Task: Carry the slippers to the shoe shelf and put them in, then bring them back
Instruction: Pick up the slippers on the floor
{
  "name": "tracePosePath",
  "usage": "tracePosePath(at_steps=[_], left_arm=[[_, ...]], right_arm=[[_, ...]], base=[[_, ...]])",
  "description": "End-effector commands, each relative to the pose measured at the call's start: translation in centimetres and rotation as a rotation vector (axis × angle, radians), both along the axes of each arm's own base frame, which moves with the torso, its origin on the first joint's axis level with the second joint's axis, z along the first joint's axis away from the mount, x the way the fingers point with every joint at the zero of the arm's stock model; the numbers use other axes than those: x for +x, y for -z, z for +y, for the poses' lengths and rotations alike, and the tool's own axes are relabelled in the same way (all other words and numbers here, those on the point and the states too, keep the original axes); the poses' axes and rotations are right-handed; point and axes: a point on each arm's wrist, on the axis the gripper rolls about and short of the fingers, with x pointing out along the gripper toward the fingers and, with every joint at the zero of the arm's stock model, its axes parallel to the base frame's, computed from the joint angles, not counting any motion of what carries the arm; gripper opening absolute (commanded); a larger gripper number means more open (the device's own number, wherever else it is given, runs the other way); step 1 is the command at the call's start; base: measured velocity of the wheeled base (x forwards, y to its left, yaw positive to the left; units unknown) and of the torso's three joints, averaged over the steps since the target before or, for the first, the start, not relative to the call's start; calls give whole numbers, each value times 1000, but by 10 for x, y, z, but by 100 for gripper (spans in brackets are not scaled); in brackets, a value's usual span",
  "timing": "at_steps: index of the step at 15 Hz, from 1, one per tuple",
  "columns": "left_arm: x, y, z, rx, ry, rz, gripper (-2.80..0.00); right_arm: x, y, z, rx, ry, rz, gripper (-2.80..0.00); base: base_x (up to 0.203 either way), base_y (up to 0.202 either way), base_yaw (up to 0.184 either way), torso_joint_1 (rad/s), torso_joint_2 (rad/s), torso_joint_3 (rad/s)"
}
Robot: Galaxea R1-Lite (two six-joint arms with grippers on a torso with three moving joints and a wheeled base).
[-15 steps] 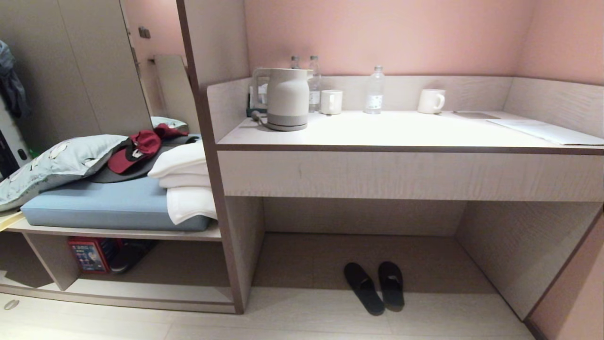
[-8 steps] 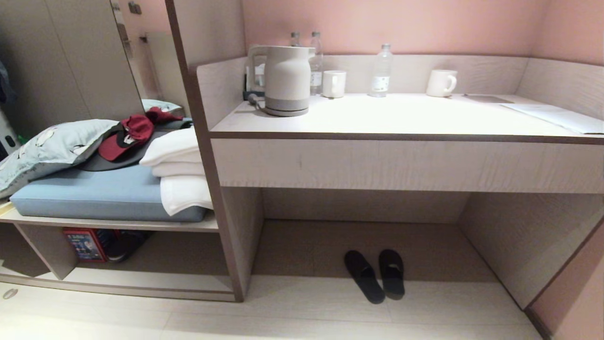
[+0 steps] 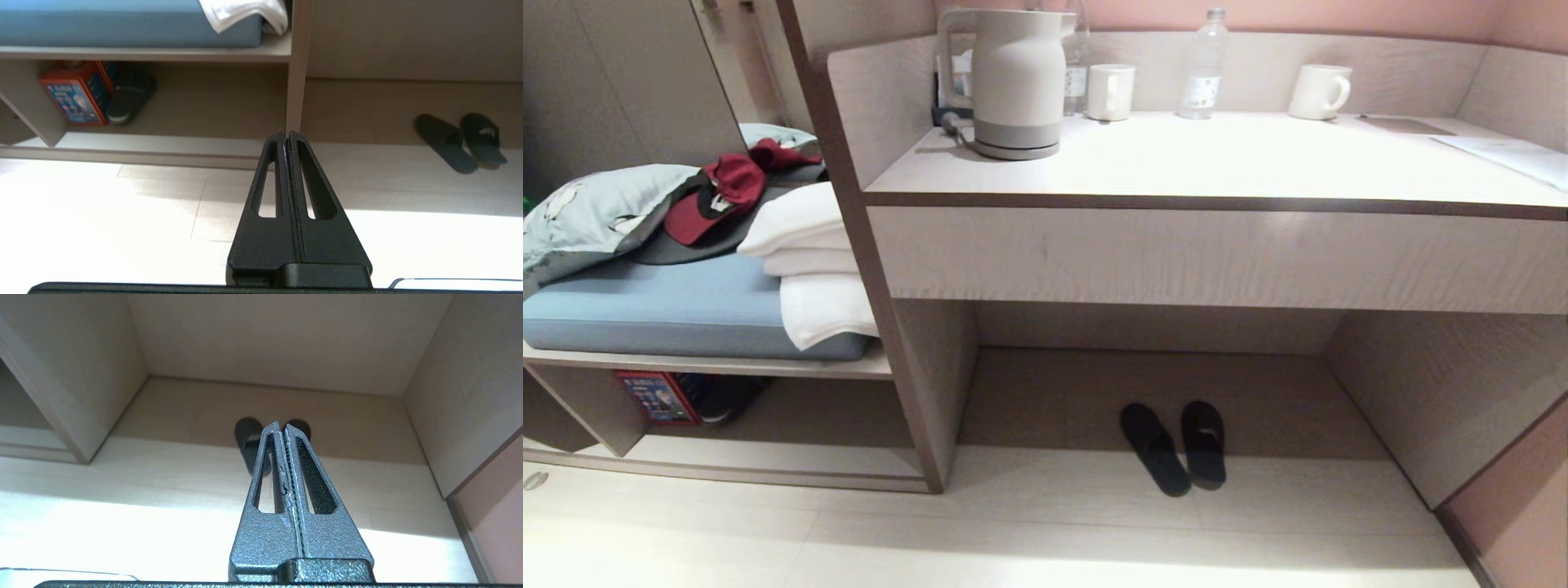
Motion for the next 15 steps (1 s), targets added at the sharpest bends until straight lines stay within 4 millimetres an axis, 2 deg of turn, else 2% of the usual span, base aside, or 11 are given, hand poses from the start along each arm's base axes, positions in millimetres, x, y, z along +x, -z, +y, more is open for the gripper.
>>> tracePosePath(at_steps=[1, 15], left_arm=[[0, 0, 0, -1, -1, 1, -280], [0, 0, 0, -1, -1, 1, -280]], right_arm=[[0, 0, 0, 0, -1, 0, -280], [0, 0, 0, 0, -1, 0, -280]], base=[[0, 0, 0, 2, 2, -189], [0, 0, 0, 4, 2, -199]])
